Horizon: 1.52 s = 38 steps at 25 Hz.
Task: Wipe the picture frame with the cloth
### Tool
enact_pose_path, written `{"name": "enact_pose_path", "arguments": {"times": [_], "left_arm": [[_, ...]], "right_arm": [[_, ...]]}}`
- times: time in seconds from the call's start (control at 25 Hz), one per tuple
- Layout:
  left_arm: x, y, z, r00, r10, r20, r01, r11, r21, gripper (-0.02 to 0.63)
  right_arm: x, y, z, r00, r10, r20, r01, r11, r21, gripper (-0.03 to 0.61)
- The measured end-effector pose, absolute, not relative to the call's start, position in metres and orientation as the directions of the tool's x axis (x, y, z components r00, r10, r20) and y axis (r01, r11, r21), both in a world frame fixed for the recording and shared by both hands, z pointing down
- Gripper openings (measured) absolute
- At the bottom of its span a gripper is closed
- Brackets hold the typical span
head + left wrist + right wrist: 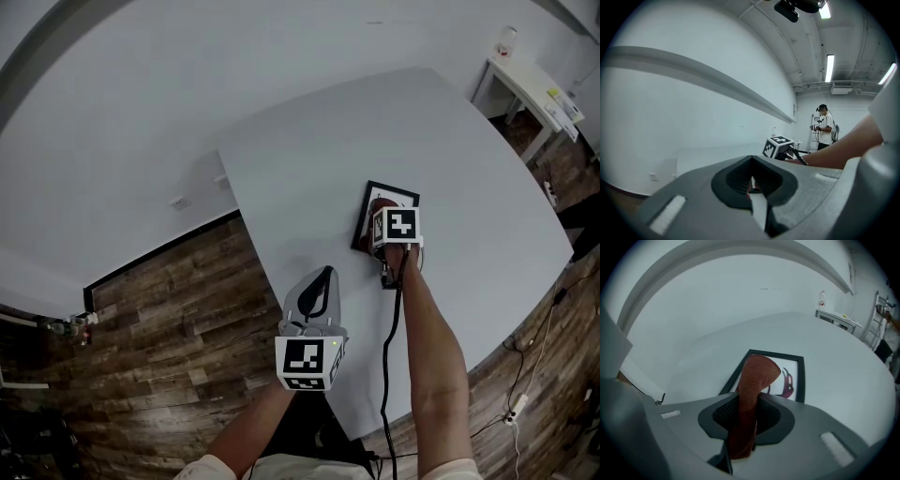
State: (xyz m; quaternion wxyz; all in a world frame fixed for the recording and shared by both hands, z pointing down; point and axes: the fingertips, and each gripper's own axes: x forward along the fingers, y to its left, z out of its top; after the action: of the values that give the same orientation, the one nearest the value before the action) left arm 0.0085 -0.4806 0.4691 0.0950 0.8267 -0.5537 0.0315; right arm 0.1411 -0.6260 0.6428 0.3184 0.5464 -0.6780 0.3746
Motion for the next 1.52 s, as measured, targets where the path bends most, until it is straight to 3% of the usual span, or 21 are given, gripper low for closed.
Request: {"name": "enact_pose_path", "arguments": {"times": [0.28, 0.48, 0.84, 1.04, 1.52], "left_arm": [[0.021, -0.479, 0.468, 0.408, -0.899, 0.156, -0.911, -0.39, 0.137, 0.0], [0.021, -0.477, 0.467, 0.411, -0.899, 0.149, -0.909, -0.393, 0.138, 0.0], [0.017, -0.476, 0.464, 0.402, -0.904, 0.147, -0.913, -0.383, 0.141, 0.0], [0.012, -0.476, 0.464, 0.394, -0.907, 0.151, -0.916, -0.375, 0.142, 0.0], [0.03, -0.469, 0.472, 0.426, -0.89, 0.164, -0.902, -0.402, 0.161, 0.0]], "right_arm": [[0.216, -0.61, 0.644, -0.106, -0.491, 0.865, -0.993, 0.008, -0.117, 0.108], [0.231, -0.605, 0.64, -0.083, -0.501, 0.862, -0.994, -0.02, -0.107, 0.106], [0.129, -0.614, 0.615, -0.266, -0.524, 0.809, -0.964, 0.141, -0.226, 0.104], [0.101, -0.6, 0.633, -0.27, -0.486, 0.831, -0.961, 0.186, -0.204, 0.104], [0.213, -0.573, 0.642, -0.121, -0.491, 0.862, -0.993, 0.054, -0.109, 0.106]]}}
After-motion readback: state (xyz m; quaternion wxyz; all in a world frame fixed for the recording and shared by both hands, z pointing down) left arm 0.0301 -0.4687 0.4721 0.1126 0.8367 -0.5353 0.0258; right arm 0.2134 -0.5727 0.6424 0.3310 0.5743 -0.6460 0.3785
